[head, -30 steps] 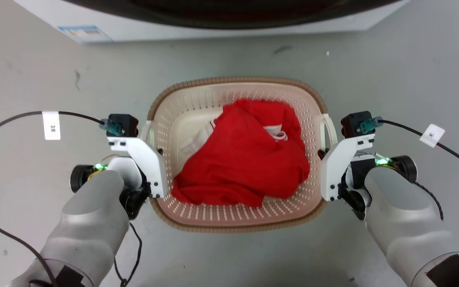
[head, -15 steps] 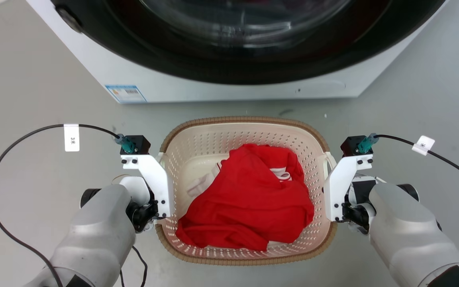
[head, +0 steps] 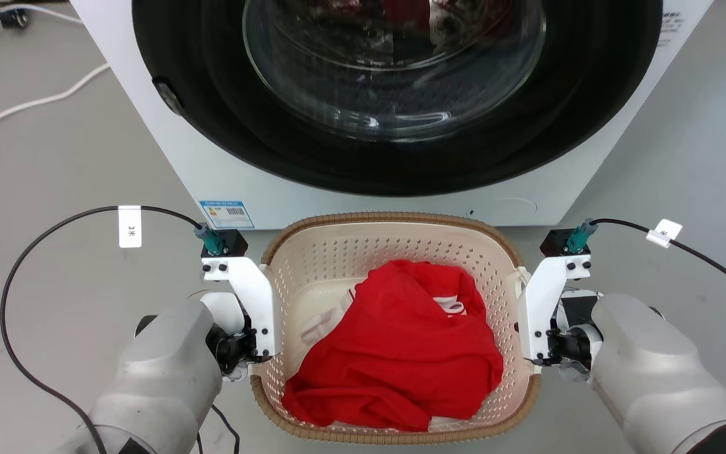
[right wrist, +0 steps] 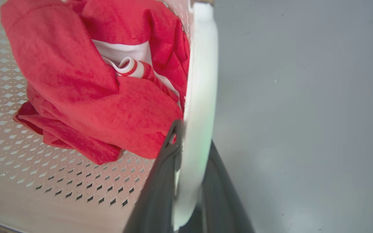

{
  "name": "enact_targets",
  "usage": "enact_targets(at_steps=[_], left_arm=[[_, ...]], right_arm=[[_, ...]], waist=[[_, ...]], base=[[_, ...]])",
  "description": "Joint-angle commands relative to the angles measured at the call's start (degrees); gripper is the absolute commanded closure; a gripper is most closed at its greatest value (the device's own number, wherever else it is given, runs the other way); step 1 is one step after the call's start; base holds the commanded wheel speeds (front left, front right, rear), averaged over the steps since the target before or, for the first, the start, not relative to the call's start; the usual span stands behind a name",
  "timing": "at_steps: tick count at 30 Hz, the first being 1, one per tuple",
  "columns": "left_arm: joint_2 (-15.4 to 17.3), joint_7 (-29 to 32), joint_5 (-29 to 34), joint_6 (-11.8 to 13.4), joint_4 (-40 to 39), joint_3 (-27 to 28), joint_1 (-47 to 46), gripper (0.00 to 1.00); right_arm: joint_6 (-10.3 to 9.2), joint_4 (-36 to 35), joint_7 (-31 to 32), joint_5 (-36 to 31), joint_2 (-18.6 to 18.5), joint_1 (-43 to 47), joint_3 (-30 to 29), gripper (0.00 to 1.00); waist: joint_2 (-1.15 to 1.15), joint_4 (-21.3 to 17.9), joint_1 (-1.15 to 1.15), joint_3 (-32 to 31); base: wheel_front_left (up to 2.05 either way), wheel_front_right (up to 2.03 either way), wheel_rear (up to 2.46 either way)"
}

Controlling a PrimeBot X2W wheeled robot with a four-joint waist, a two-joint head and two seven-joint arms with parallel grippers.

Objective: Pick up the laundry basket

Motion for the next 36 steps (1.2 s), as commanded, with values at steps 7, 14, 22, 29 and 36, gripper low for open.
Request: enact_targets(at_steps=[7, 14, 22, 29, 36], left_arm=[[-3.0, 2.5, -2.1, -0.9, -0.1, -1.2, 1.2, 1.0], [-3.5, 3.3, -3.2, -0.9, 0.1, -2.0, 3.1, 1.0], [-4.1, 3.7, -4.5, -0.9, 0.3, -3.0, 5.8, 1.0], [-4.1, 2.8, -5.0, -0.9, 0.1, -3.9, 6.9, 1.0], [-4.0, 1.8, -5.5, -0.9, 0.5, -4.5, 6.7, 1.0]], right_arm=[[0.75, -0.8, 5.5, 3.1, 1.2, 1.0, 1.3, 1.0], [0.75, -0.7, 8.7, 4.3, 0.9, 1.6, 2.3, 1.0], [0.75, -0.3, 10.6, 5.5, 1.2, 2.8, 3.2, 1.0], [0.75, 0.0, 10.7, 6.3, 1.3, 3.5, 3.6, 1.0], [0.75, 0.4, 11.5, 7.3, 1.7, 3.8, 3.8, 1.0]], waist=[[0.0, 0.5, 0.01, -5.1], [0.0, 0.7, 0.01, -8.0], [0.0, 0.5, 0.01, -10.8], [0.0, 0.3, 0.01, -12.0], [0.0, 0.0, 0.01, -12.1]], base=[[0.0, 0.0, 0.0], [0.0, 0.0, 0.0], [0.0, 0.0, 0.0], [0.0, 0.0, 0.0], [0.0, 0.0, 0.0]])
